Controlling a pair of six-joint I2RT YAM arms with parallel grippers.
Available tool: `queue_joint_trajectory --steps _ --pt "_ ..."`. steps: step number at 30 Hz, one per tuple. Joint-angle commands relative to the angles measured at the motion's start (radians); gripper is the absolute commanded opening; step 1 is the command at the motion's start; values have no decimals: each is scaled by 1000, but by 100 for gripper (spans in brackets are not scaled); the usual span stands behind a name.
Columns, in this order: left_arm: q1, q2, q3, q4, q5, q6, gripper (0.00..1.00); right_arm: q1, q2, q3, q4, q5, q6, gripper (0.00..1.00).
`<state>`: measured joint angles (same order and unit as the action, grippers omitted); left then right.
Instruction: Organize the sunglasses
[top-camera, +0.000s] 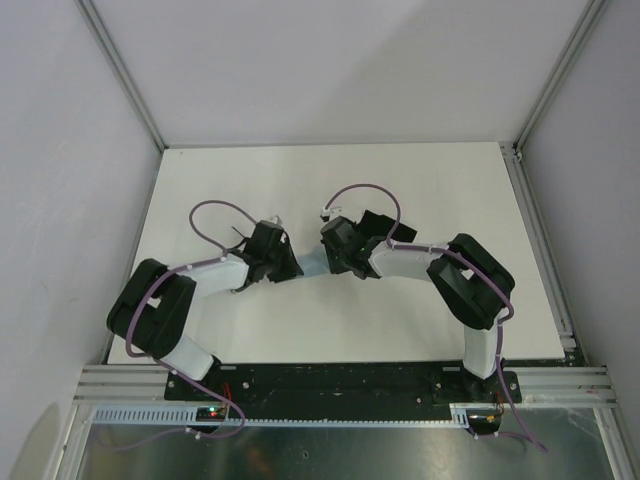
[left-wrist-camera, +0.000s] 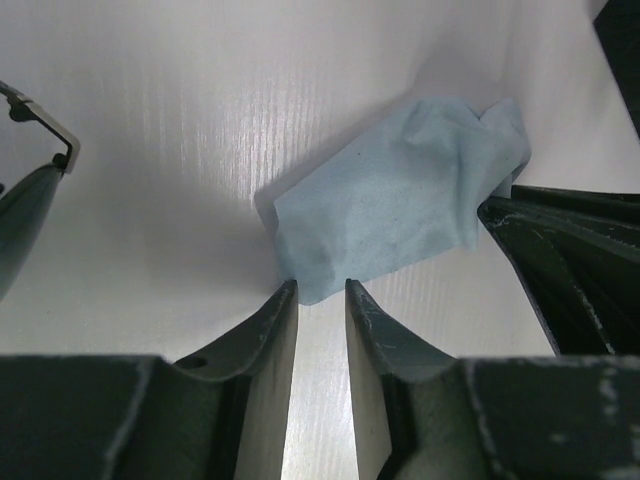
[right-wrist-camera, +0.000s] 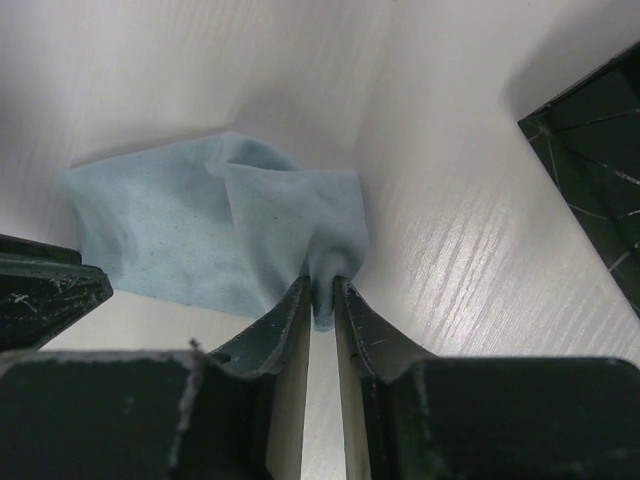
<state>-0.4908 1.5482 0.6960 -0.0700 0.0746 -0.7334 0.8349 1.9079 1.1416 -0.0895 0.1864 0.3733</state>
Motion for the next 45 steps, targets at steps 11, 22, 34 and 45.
queue_joint_trajectory --steps 11,22,34,45 --pt "-5 107 4 -62 -85 29 10 11 -12 -5 -76 -58 22 14" --pt "-5 21 18 -70 -68 44 0 -34 -26 -5 -82 -147 27 31" --pt "-5 -189 87 -156 -23 37 0 -90 -98 -4 -116 -189 16 38" --pt "-6 -178 74 -164 1 26 0 -86 -77 -5 -114 -245 10 38"
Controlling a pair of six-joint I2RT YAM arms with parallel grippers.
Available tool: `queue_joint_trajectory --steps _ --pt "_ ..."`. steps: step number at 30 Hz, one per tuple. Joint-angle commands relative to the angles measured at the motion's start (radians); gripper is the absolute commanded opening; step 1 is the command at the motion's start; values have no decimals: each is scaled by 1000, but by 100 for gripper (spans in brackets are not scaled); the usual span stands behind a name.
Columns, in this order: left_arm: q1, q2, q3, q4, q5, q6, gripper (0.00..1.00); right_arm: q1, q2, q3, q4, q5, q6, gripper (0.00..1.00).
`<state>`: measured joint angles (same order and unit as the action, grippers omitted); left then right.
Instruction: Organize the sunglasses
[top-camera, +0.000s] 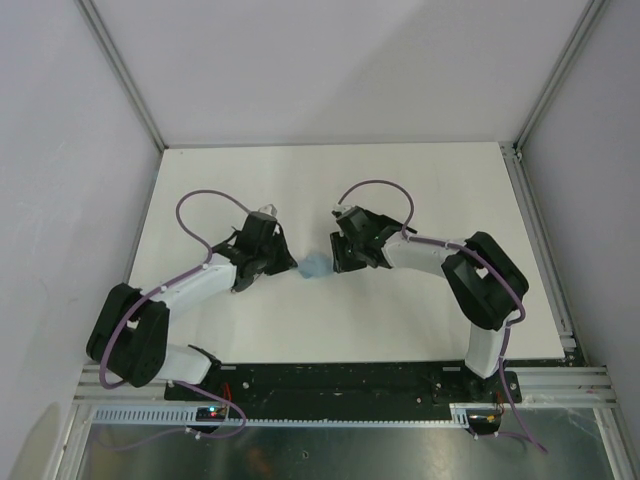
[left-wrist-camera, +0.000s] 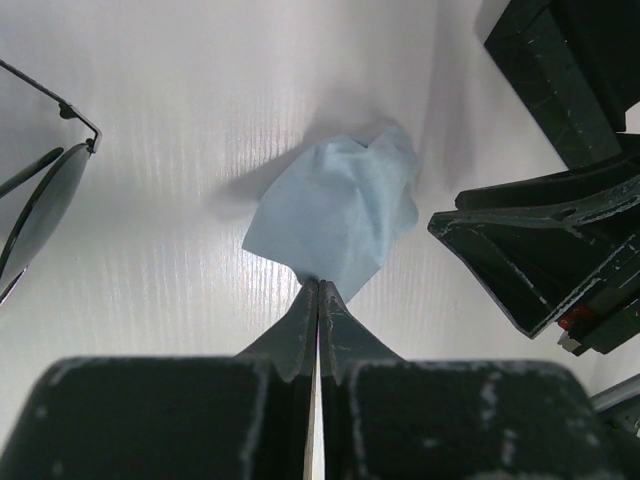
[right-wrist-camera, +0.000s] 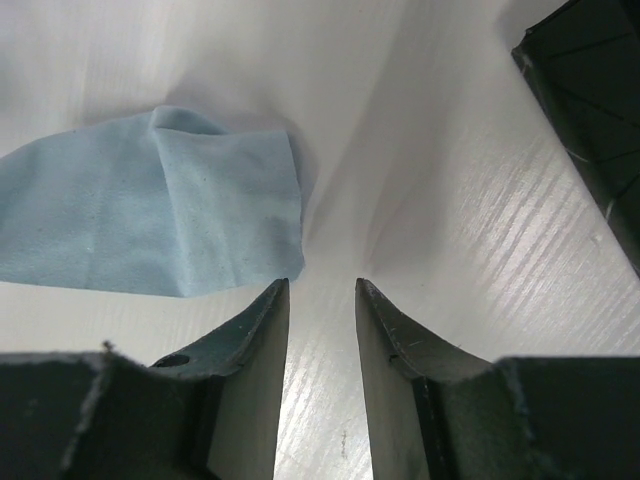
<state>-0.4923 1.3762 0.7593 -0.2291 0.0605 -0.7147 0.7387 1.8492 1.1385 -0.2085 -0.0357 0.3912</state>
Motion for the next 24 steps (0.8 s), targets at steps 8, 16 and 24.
queue_joint_trajectory --steps 8,16,24 --pt "-5 22 -9 -3 -14 14 0 28 17 10 29 -34 -19 38" --pt "-5 64 -34 9 -35 16 0 88 78 72 -32 134 -71 36" --pt "-5 70 -30 14 -37 18 0 106 106 92 -60 178 -76 20"
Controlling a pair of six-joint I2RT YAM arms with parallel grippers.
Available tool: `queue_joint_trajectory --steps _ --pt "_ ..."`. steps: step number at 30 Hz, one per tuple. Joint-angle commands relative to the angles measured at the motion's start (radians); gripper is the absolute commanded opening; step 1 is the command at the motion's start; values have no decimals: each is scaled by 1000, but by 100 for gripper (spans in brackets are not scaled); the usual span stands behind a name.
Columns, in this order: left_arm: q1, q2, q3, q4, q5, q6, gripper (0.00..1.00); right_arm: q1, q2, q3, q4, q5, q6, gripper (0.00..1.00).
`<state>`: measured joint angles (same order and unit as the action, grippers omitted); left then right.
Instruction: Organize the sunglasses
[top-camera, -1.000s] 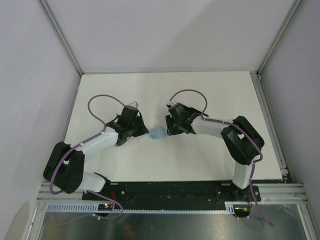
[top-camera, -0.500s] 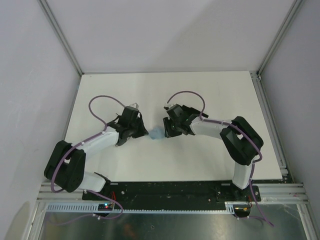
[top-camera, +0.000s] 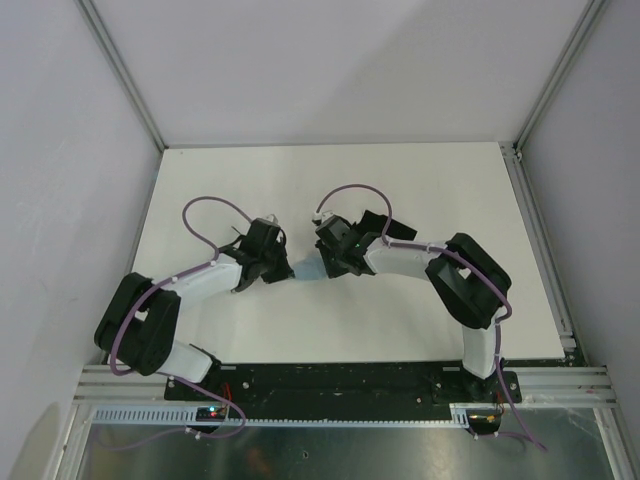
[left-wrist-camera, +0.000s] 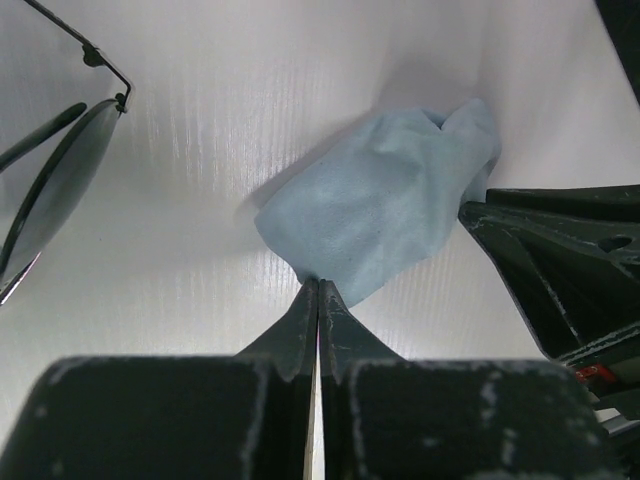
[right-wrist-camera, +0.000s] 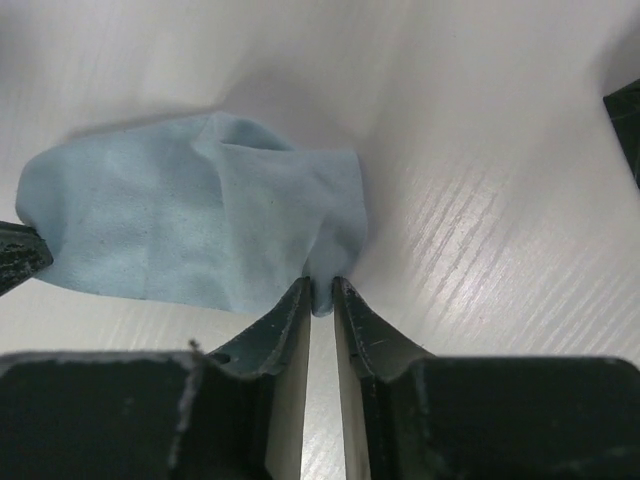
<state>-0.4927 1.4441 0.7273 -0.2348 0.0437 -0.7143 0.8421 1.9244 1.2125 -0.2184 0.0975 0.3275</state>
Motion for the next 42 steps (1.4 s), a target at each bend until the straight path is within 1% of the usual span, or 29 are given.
queue_joint_trajectory --steps 1,6,10,12,23,27,30,33,35,42 --pt "-5 2 3 20 -21 19 0 3 29 18 -51 43 -12 19" --pt "-4 4 10 20 -18 21 0 5 -1 19 -50 40 -11 19" --pt "-4 4 18 21 -16 25 0 5 -23 19 -46 32 -14 14" --pt "-4 5 21 21 -15 27 0 5 -27 22 -46 28 -16 14" --pt "-4 -27 56 18 -6 36 0 4 -45 47 -68 37 -20 14" --pt "-4 -33 74 13 -5 43 0 3 -55 63 -80 41 -25 10" --pt "-4 -29 89 7 -5 46 0 1 -60 71 -88 45 -29 11" --pt "-4 -27 108 -3 -4 50 0 -3 -66 77 -93 45 -29 14" --pt "-4 -27 122 -9 -4 53 0 -8 -71 79 -95 40 -29 14" --pt "-5 -22 176 -35 -14 67 0 -42 -97 82 -94 8 -25 3"
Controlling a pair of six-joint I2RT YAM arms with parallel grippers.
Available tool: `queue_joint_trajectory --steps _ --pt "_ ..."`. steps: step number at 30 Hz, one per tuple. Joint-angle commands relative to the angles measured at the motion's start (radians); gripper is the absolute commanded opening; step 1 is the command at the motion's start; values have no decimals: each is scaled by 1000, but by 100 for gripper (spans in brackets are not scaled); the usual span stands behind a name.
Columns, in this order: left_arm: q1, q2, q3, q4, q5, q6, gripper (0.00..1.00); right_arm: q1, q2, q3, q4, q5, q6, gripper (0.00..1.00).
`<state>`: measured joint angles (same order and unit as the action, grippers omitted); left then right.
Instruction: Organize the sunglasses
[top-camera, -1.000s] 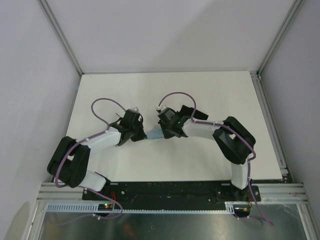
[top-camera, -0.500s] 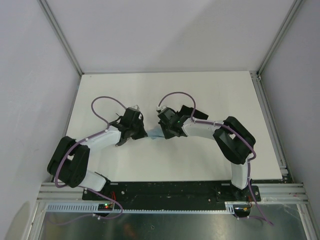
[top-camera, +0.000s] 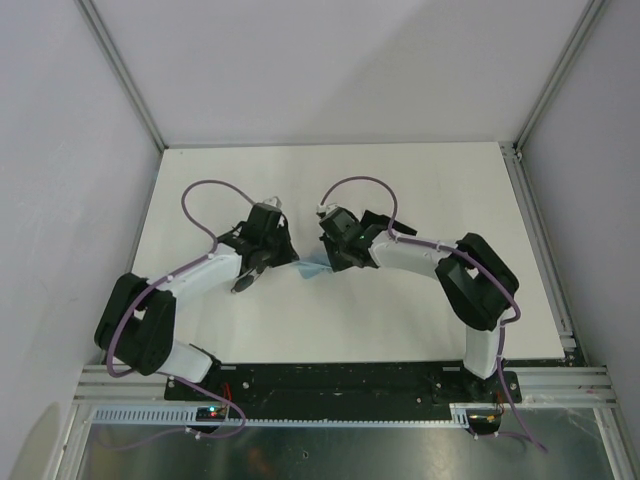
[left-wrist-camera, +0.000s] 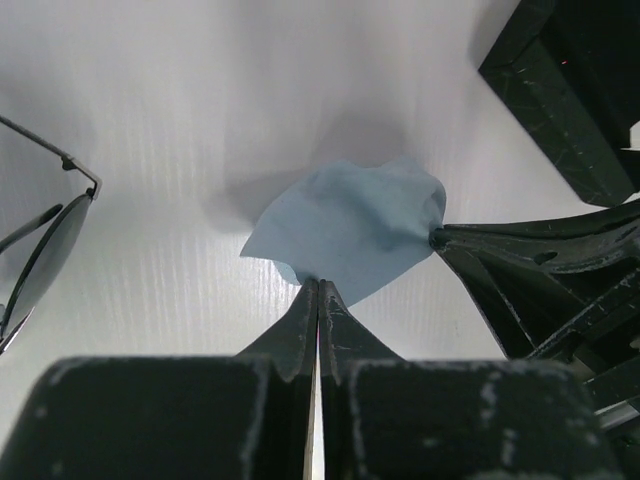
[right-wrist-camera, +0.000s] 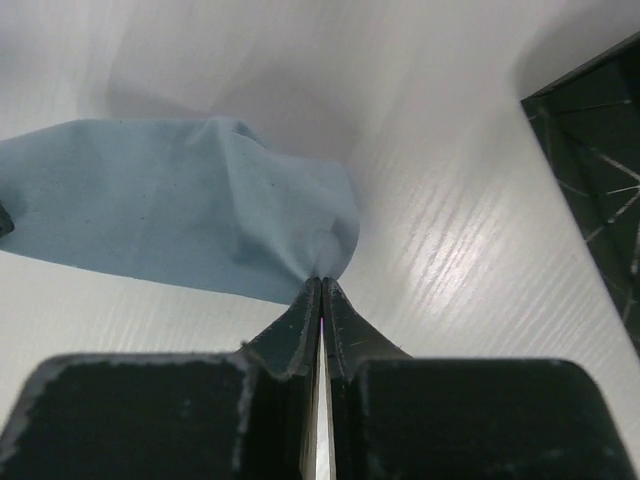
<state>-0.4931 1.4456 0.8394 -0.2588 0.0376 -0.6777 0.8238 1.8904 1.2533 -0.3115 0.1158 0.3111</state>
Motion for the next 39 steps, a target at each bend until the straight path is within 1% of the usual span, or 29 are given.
queue_joint_trajectory --steps 1,6,13,20,25,30,34,39 --pt "-4 -21 71 -14 -10 33 0 -29 -65 43 -1 -14 -9 2" --pt "1 19 145 -27 -9 58 0 -73 -70 77 -12 -37 -20 0" --pt "14 79 284 -56 -6 90 0 -135 -40 229 -85 -43 -44 0" --pt "19 64 343 -79 -27 110 0 -160 -54 289 -117 -49 -50 0" --pt "20 49 324 -87 -26 106 0 -163 -75 254 -132 -51 -44 0" --pt "18 15 257 -86 -3 88 0 -153 -117 180 -131 -62 -30 0" --pt "-4 -3 207 -86 30 90 0 -123 -154 142 -155 -50 -28 0" --pt "-48 -54 141 -85 25 69 0 -67 -198 83 -168 -17 -11 0"
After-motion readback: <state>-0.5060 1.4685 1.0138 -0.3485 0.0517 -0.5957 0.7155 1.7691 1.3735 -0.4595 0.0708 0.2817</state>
